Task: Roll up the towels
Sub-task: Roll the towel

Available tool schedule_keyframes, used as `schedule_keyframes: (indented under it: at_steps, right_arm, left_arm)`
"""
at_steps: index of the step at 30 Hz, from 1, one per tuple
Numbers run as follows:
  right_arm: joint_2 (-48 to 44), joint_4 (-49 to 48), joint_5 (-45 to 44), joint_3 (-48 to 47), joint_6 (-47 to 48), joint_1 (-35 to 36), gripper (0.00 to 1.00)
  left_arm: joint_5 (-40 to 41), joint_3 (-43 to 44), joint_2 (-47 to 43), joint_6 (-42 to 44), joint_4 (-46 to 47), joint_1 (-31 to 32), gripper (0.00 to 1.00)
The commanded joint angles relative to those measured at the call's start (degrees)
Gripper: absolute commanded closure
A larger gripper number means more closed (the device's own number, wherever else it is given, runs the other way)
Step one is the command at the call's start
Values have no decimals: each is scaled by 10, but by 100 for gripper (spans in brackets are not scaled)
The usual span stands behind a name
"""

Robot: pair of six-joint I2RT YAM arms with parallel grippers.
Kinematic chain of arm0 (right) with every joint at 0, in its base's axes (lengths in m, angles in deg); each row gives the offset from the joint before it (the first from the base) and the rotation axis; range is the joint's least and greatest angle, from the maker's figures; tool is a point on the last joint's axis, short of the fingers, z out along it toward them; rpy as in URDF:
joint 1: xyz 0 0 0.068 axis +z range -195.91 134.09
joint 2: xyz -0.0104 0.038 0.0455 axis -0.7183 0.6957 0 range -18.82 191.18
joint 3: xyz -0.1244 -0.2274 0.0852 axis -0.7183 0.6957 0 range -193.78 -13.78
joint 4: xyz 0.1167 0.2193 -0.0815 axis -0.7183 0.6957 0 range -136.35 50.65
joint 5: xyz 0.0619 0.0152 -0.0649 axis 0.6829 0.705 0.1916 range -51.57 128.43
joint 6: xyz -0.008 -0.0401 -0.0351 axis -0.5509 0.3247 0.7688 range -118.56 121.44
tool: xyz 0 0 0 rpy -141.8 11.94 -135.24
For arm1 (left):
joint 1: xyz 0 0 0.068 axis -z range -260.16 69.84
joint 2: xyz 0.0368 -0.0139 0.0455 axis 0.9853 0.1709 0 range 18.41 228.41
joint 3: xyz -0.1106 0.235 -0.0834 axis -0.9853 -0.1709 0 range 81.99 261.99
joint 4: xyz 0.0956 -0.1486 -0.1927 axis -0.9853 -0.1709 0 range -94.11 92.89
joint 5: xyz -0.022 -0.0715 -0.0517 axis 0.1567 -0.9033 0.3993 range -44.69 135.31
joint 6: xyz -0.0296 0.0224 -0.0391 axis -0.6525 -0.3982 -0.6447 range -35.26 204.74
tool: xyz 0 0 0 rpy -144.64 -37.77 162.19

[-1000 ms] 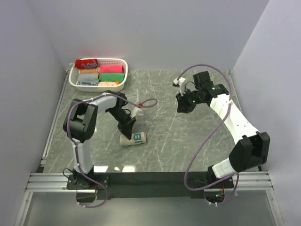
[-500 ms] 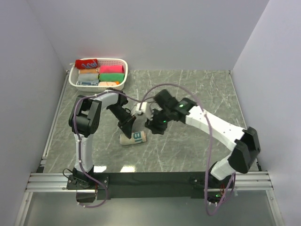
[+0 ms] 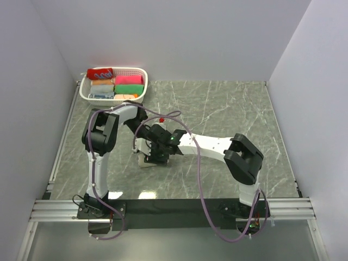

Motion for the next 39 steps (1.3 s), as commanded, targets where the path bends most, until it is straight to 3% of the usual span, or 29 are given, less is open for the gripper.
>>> schedule_keyframes:
  at_steps: [1, 8, 13, 18, 22, 27, 30, 33, 37, 39]
  right_arm:
    - [29, -38, -14, -11, 19, 3, 44]
    - [48, -10, 40, 23, 25, -9, 71]
    - [65, 14, 77, 16, 13, -22, 73]
    - [93, 46, 137, -18, -9, -41, 74]
    - [120, 66, 180, -60, -31, -68, 75]
    - [165, 105, 250, -113, -71, -115, 75]
    - [184, 114, 284, -144, -92, -134, 75]
    - [200, 117, 308, -165, -106, -146, 75]
    - [224, 135, 322, -194, -110, -150, 75]
    - [231, 140, 326, -204, -111, -153, 75]
  left_arm:
    - [97, 5, 30, 39, 73, -9, 82]
    - [41, 18, 26, 74, 49, -48, 68]
    - [-6, 29, 8, 86, 35, -90, 56]
    - [-80, 25, -54, 77, 51, -181, 42]
    - [-102, 13, -112, 51, 85, -273, 40]
    - [-65, -122, -295, 31, 213, -322, 37]
    - [-20, -206, -402, 27, 264, -316, 37]
    - [43, -276, -488, 62, 310, -258, 35]
    - [144, -385, -608, 91, 413, -96, 27]
    - [190, -424, -621, 103, 436, -47, 25]
